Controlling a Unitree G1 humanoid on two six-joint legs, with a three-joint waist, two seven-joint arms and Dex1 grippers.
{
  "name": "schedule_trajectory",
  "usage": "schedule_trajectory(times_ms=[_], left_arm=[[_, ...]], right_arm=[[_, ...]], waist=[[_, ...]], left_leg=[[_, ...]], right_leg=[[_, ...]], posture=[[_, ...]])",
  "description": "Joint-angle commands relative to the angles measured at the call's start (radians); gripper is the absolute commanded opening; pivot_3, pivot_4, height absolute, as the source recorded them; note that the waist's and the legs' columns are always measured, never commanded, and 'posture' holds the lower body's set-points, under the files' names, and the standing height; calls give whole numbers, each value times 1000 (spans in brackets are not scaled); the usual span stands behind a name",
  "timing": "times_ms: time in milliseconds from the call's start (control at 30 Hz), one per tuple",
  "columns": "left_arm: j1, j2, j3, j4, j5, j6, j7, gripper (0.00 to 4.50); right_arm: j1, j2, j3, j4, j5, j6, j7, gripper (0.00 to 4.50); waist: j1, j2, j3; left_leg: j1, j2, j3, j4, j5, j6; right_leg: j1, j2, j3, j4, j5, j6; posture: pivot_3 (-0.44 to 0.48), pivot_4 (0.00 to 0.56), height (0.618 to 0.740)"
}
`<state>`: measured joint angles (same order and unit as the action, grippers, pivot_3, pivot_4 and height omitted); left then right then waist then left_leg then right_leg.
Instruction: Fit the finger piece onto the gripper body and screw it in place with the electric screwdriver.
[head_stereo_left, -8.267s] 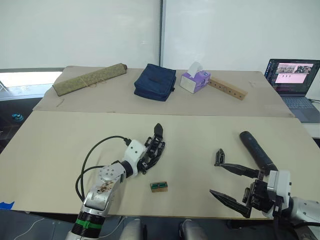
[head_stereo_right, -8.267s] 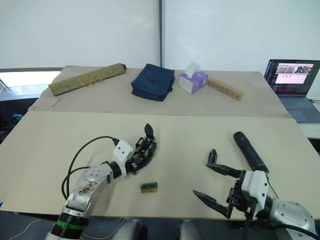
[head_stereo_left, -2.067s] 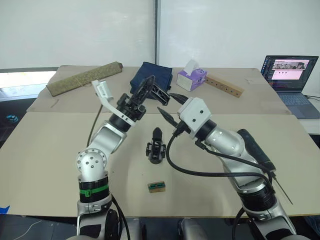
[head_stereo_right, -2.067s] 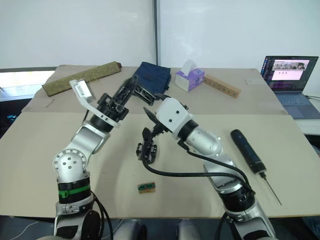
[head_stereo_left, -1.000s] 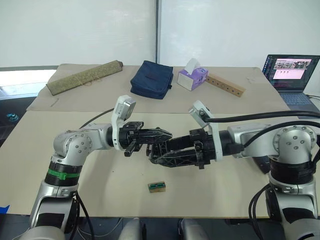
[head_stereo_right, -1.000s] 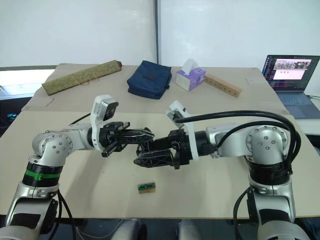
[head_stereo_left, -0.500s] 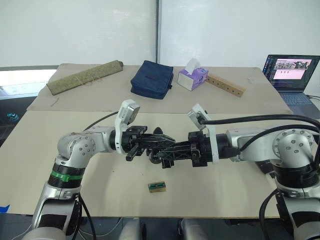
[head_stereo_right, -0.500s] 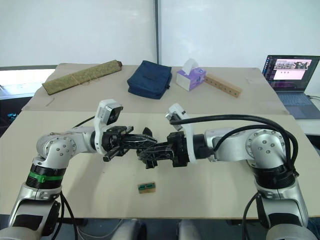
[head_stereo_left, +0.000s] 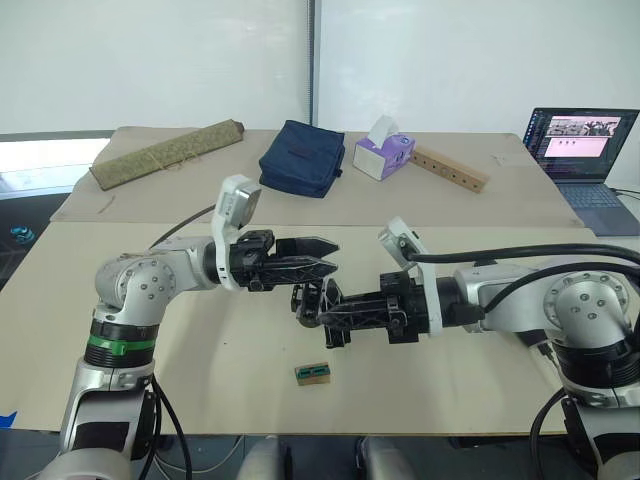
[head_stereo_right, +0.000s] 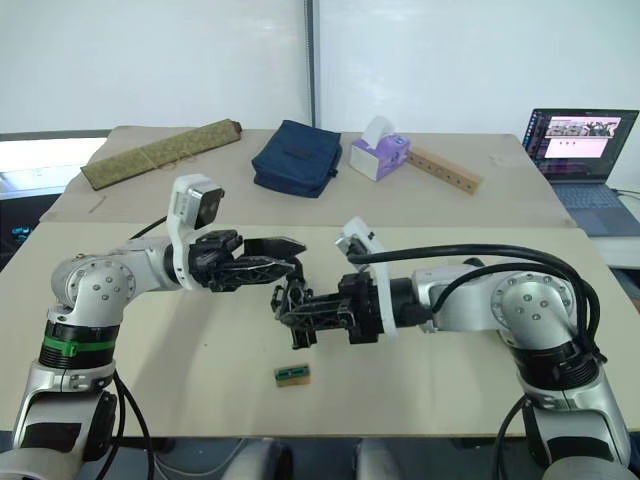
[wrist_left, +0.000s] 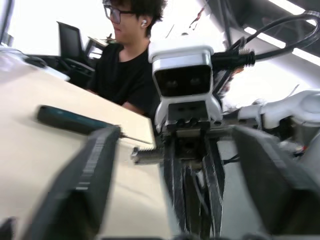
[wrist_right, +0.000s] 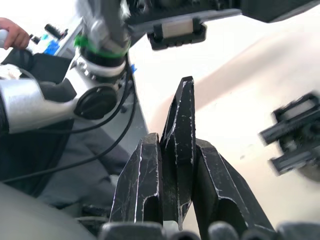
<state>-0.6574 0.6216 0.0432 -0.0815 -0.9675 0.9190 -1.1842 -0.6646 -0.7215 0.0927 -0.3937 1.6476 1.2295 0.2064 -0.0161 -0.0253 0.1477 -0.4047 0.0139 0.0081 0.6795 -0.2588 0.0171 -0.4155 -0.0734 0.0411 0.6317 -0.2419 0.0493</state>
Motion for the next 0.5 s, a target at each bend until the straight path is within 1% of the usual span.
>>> schedule_trajectory(times_ms=[33, 133, 200, 267, 333, 400, 500], left_arm=[[10, 77, 67, 23, 74, -129, -83, 4500], [37, 145, 71, 79, 194, -286, -144, 4500], [69, 180, 54, 120, 284, -411, -194, 4500], [112, 191, 33, 196, 394, -608, -250, 4500], [134, 179, 14, 265, 467, -743, -278, 4500], [143, 158, -17, 334, 531, -853, -296, 4500], [143, 119, -66, 446, 609, -967, -309, 4500]], right_arm=[[40, -14, -66, -34, -91, -66, 92, 406], [116, -8, -82, -71, -285, -194, 249, 406], [156, 7, -86, -80, -376, -277, 341, 405], [184, 30, -77, -75, -464, -355, 409, 405], [200, 23, -36, -70, -577, -410, 466, 405], [222, 26, -3, -55, -695, -513, 558, 405], [242, 54, 2, -17, -765, -597, 652, 405]], waist=[[2, 0, 0], [3, 0, 0], [4, 0, 0], [3, 0, 0], [4, 0, 0], [6, 0, 0], [13, 0, 0]], left_leg=[[-1, 0, 0, 0, 0, 0], [-3, 0, 1, 0, 0, 0], [-3, 0, 1, 0, 0, 0], [-3, 0, 2, 0, 0, 0], [-2, 0, 3, 0, 0, 0], [-2, 0, 4, 0, 0, 0], [-3, 0, 4, 1, 0, 0]], right_leg=[[-2, 0, 0, 1, 0, 0], [-4, 0, 0, 1, 0, 0], [-4, 0, 1, 1, 0, 0], [-4, 0, 1, 1, 0, 0], [-4, 0, 1, 1, 1, 0], [-4, 0, 1, 1, 1, 0], [-4, 0, 1, 1, 1, 0]], posture=[[0, 150, 740], [0, 150, 740], [0, 150, 740], [0, 150, 740], [0, 150, 740], [0, 150, 740], [0, 150, 740]])
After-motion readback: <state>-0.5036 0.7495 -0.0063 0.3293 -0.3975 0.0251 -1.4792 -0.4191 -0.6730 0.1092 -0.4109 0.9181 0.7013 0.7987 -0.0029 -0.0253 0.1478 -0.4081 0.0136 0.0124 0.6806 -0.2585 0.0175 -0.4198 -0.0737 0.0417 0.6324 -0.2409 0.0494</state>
